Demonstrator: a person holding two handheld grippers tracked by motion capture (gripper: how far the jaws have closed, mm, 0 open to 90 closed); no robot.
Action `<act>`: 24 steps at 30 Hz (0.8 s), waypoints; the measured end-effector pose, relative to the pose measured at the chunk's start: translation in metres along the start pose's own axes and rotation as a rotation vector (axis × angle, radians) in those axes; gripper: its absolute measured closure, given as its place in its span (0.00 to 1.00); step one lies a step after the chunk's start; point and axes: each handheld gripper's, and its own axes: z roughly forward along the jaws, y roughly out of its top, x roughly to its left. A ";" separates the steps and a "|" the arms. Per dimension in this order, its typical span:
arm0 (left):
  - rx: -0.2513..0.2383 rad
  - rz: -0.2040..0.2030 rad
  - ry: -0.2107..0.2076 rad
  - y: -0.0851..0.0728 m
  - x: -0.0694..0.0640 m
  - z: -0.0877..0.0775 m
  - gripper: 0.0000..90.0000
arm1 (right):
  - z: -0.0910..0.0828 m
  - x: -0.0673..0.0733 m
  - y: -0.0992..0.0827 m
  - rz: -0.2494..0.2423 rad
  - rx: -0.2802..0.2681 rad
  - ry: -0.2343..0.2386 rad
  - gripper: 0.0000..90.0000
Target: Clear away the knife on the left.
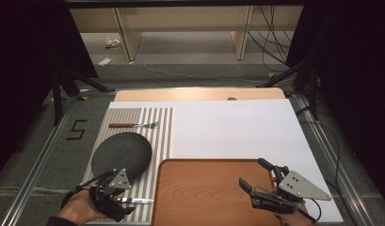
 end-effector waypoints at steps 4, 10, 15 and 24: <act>0.023 -0.036 -0.012 -0.009 0.007 0.003 0.17 | 0.000 0.000 0.000 -0.002 0.000 0.001 0.17; 0.075 -0.062 0.013 -0.018 0.013 0.008 0.18 | 0.000 0.000 0.000 0.000 0.001 0.002 0.18; 0.093 -0.064 0.013 -0.022 0.019 0.011 0.22 | 0.000 0.000 0.000 -0.001 0.004 0.004 0.18; 0.153 -0.081 0.003 -0.026 0.024 0.023 0.31 | 0.000 0.000 0.000 -0.001 0.004 0.002 0.18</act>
